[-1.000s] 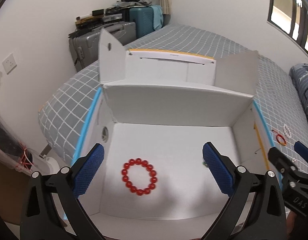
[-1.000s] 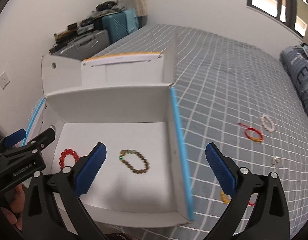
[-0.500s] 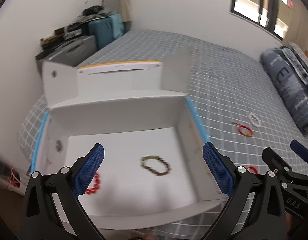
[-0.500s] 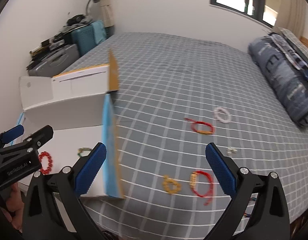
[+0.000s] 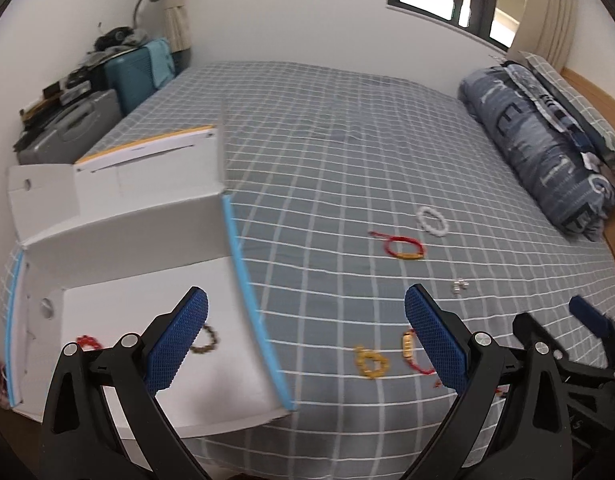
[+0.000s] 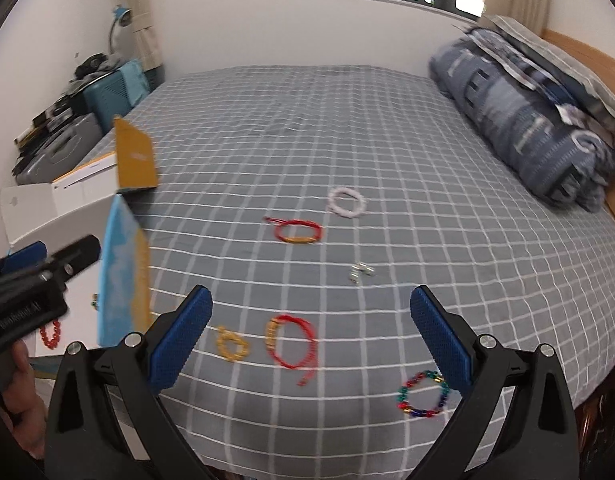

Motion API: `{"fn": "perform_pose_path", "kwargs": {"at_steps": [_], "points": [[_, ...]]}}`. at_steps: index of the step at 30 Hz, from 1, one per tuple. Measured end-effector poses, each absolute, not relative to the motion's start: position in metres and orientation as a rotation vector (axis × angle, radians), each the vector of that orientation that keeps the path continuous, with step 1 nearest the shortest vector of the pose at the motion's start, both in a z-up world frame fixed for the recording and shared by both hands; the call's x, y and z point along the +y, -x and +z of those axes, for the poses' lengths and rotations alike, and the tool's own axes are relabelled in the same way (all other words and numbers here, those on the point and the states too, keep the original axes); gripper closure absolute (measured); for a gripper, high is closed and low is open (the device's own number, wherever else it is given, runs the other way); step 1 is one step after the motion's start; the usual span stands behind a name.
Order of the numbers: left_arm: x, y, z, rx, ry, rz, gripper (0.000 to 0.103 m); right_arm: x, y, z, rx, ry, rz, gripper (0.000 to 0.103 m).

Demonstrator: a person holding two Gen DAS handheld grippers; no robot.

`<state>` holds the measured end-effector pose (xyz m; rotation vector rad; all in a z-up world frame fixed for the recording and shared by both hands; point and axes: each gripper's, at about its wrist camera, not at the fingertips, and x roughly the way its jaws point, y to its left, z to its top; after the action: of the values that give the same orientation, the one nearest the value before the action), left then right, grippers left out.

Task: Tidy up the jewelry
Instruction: 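Move both open tools back over the remaining bracelets on the bed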

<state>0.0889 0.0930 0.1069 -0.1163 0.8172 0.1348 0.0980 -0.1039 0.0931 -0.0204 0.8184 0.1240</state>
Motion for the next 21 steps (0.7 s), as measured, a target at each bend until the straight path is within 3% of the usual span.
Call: {"fn": "perform_pose_path", "kwargs": {"at_steps": [12, 21], "points": [[0.020, -0.117, 0.074, 0.895, 0.047, 0.022, 0.006, -0.182, -0.093, 0.061, 0.876, -0.018, 0.039, 0.008], [0.010, -0.133, 0.033, 0.981, 0.019, 0.017, 0.006, -0.212, -0.095, 0.030, 0.930, -0.049, 0.020, 0.008]]}}
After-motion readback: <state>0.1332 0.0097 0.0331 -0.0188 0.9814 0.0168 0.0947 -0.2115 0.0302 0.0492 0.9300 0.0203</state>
